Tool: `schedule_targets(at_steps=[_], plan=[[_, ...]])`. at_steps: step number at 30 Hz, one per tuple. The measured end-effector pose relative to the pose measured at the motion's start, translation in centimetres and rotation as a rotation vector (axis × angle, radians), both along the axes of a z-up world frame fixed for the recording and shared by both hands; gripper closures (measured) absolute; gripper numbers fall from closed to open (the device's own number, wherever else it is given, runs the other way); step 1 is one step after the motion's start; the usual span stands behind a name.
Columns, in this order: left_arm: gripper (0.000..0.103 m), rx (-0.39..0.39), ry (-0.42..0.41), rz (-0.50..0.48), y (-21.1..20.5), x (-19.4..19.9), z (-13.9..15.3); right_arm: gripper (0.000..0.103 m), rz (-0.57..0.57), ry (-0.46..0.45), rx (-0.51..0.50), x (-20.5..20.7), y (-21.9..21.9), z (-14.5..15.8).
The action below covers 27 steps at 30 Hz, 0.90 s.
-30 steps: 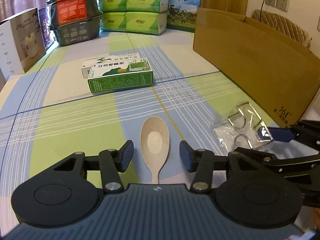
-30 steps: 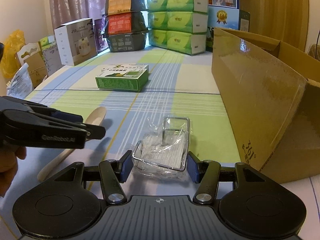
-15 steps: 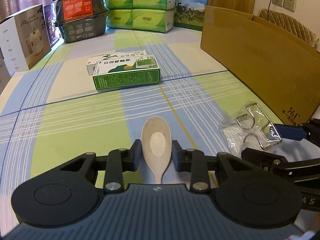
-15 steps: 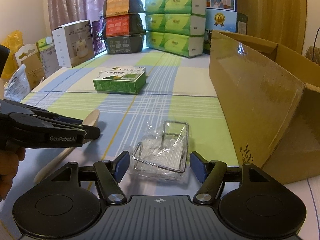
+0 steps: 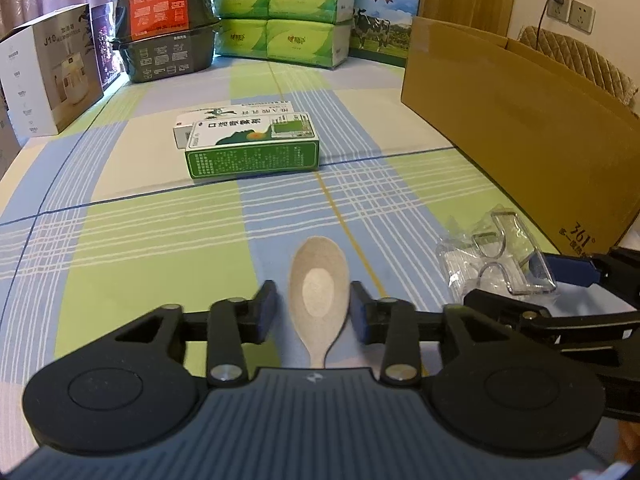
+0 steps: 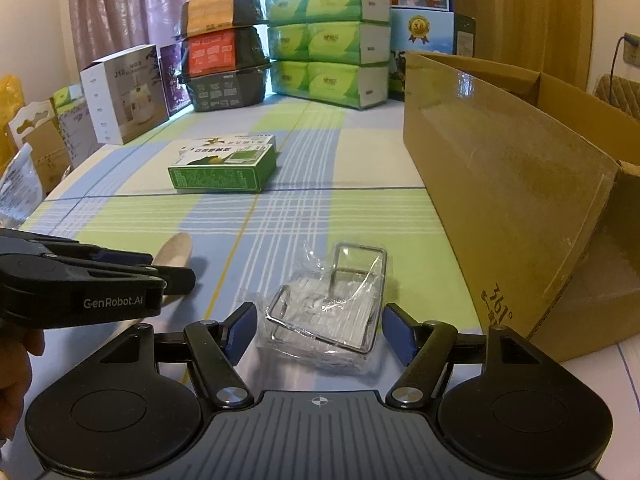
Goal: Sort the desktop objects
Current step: 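Lift spoon with left tool while right tool lifts rack bag off table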
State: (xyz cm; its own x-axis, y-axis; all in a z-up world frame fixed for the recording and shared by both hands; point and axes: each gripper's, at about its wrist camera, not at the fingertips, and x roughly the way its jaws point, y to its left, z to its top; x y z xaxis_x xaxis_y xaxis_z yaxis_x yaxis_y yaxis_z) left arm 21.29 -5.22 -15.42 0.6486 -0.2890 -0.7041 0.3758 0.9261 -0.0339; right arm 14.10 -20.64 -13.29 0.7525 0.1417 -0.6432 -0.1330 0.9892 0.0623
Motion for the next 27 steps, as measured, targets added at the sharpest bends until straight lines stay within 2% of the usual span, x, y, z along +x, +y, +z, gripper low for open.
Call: schedule_targets(at_steps=[8,9,11,15,20,27], plan=[[0.066,0.010,-0.002,-0.006,-0.2,0.2,-0.2,0.037,-0.024,0.006,0.011,-0.4,-0.5,0.0],[0.067,0.017,-0.002,-0.011,-0.2,0.2,-0.3,0.037,-0.026,0.004,0.012,-0.4,-0.5,0.0],[0.076,0.022,-0.003,-0.020,-0.4,0.1,-0.2,0.037,-0.027,0.002,0.013,-0.5,-0.4,0.1],[0.076,0.018,0.003,-0.012,-0.3,0.1,-0.2,0.036,-0.034,-0.008,0.022,-0.9,-0.3,0.5],[0.076,-0.005,0.013,0.020,0.4,0.3,-0.1,0.024,-0.051,-0.012,0.029,-0.8,-0.1,0.5],[0.076,-0.004,0.010,0.019,0.4,0.2,-0.1,0.023,-0.092,0.001,0.063,0.9,-0.2,0.0]])
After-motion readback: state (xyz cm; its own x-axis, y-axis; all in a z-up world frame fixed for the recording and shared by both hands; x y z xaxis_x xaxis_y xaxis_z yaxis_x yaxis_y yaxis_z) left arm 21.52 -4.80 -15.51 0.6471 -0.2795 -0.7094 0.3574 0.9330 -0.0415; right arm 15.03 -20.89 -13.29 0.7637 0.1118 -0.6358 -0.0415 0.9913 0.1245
